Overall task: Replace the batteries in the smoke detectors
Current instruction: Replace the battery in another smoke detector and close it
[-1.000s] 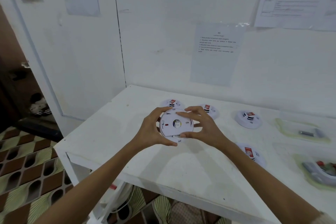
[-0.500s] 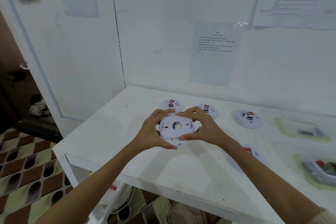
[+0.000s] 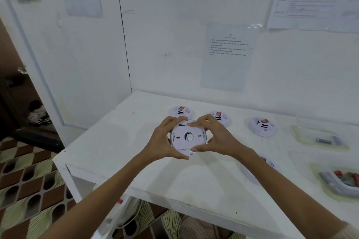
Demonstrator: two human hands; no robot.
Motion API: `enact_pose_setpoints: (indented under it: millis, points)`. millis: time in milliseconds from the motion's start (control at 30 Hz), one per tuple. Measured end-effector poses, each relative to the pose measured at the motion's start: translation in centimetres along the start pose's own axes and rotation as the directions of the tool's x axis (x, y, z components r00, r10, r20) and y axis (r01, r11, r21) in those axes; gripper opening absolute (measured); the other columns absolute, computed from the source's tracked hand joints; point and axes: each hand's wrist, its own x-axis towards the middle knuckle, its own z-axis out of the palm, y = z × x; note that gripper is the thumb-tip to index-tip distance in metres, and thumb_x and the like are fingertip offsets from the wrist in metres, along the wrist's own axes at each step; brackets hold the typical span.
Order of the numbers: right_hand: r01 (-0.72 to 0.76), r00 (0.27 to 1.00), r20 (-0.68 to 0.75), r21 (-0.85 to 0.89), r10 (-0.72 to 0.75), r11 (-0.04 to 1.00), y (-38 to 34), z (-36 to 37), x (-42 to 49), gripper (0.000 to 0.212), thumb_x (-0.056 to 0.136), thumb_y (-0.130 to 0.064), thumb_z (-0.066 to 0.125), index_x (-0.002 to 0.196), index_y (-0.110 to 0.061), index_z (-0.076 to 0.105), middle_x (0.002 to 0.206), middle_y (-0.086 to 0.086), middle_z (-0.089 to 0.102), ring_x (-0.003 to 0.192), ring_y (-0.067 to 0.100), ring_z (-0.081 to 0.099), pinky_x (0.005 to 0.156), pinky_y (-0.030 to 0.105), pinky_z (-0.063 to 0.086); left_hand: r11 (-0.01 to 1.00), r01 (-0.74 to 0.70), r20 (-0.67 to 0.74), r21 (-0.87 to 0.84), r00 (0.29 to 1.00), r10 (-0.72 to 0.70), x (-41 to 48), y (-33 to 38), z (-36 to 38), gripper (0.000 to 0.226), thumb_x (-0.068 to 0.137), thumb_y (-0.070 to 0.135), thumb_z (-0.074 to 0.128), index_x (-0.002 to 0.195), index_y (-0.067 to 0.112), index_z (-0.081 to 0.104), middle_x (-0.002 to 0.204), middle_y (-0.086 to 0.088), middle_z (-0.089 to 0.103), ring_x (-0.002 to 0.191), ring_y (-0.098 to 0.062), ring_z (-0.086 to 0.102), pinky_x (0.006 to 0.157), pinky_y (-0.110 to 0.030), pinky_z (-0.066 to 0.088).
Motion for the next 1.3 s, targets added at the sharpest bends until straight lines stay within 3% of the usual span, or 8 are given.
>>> enact_pose_setpoints:
  millis: [200, 367, 467, 700, 933, 1033, 1167, 1300]
  points:
    - [-0.084, 0.985, -0.157, -0.086, 0.070, 0.993, -0.5, 1.0, -0.9, 0.067, 0.058, -0.040, 0.085, 0.119, -0.035, 0.057, 0.113, -0.012, 0.039, 0.104, 0.003, 0.045, 0.071, 0.023, 0.046, 1.000, 0.006, -0.029, 0.014, 1.000, -0.006, -0.3, -0.2, 0.3, 0.098, 0.041, 0.041, 0.087, 0.129, 0.024, 0.048, 0.122, 0.016, 0.047, 0.111, 0.002, 0.047, 0.072, -0.010, 0.049]
    - [-0.026, 0.989, -0.148, -0.012, 0.024, 1.000, -0.2, 1.6, -0.9, 0.070, 0.058, -0.057, 0.076, 0.122, -0.043, 0.051, 0.113, -0.020, 0.037, 0.106, -0.002, 0.043, 0.067, 0.021, 0.048, 1.000, -0.006, -0.059, 0.001, 0.998, 0.006, -0.3, 0.2, 0.2, 0.099, 0.040, 0.040, 0.088, 0.129, 0.025, 0.049, 0.122, 0.014, 0.048, 0.111, -0.003, 0.049, 0.067, -0.017, 0.054]
    - [0.017, 0.981, -0.191, 0.017, -0.014, 1.000, -0.3, 2.2, -1.0, 0.068, 0.059, -0.063, 0.069, 0.122, -0.050, 0.046, 0.117, -0.022, 0.036, 0.105, -0.005, 0.043, 0.075, 0.016, 0.046, 0.999, -0.033, -0.053, -0.003, 0.998, 0.033, 0.0, 0.7, 0.2, 0.096, 0.042, 0.036, 0.089, 0.128, 0.026, 0.048, 0.124, 0.012, 0.048, 0.113, -0.001, 0.048, 0.068, -0.012, 0.051]
    - [0.127, 0.925, -0.359, -0.018, -0.125, 0.992, -0.6, 2.1, -0.9, 0.066, 0.058, -0.054, 0.075, 0.119, -0.036, 0.057, 0.117, -0.010, 0.039, 0.100, -0.004, 0.042, 0.064, 0.004, 0.042, 0.998, -0.064, -0.126, 0.003, 0.990, 0.064, -0.1, 1.4, 0.6, 0.096, 0.041, 0.035, 0.088, 0.128, 0.023, 0.050, 0.122, 0.012, 0.050, 0.110, -0.006, 0.050, 0.061, -0.012, 0.050]
    - [0.144, 0.863, -0.488, -0.005, -0.128, 0.990, -0.8, 3.0, -0.6, 0.064, 0.056, -0.051, 0.076, 0.114, -0.028, 0.061, 0.123, -0.012, 0.034, 0.105, -0.012, 0.038, 0.076, 0.009, 0.046, 0.995, -0.102, -0.241, 0.010, 0.965, 0.101, 0.1, 1.4, 1.4, 0.092, 0.043, 0.045, 0.084, 0.125, 0.025, 0.047, 0.126, -0.006, 0.053, 0.116, -0.015, 0.050, 0.071, -0.011, 0.051]
    - [0.139, 0.858, -0.498, -0.016, -0.128, 0.990, -0.8, 3.1, -0.5, 0.065, 0.057, -0.053, 0.075, 0.116, -0.028, 0.060, 0.121, -0.009, 0.037, 0.107, -0.012, 0.037, 0.074, 0.013, 0.049, 0.993, -0.113, -0.255, 0.018, 0.960, 0.114, 0.2, 1.3, 1.4, 0.093, 0.044, 0.046, 0.083, 0.126, 0.021, 0.047, 0.127, -0.008, 0.054, 0.117, -0.016, 0.051, 0.073, -0.011, 0.050]
    - [0.117, 0.859, -0.498, -0.041, -0.122, 0.992, -0.8, 3.4, -0.6, 0.065, 0.059, -0.056, 0.072, 0.118, -0.032, 0.056, 0.115, -0.004, 0.042, 0.105, -0.015, 0.038, 0.075, 0.003, 0.042, 0.990, -0.137, -0.243, 0.040, 0.960, 0.143, 0.3, 1.1, 1.1, 0.093, 0.045, 0.046, 0.082, 0.126, 0.019, 0.046, 0.124, 0.000, 0.053, 0.116, -0.012, 0.050, 0.079, -0.010, 0.049]
    - [0.071, 0.950, -0.311, 0.142, -0.023, 0.987, -1.1, 1.8, -0.8, 0.043, 0.080, -0.049, 0.058, 0.122, -0.036, 0.053, 0.118, -0.013, 0.044, 0.104, -0.001, 0.048, 0.069, 0.010, 0.050, 0.999, -0.047, -0.203, -0.021, 0.978, 0.042, 0.3, 1.1, 0.6, 0.094, 0.040, 0.042, 0.085, 0.125, 0.031, 0.047, 0.122, 0.005, 0.055, 0.111, -0.002, 0.051, 0.076, -0.012, 0.050]
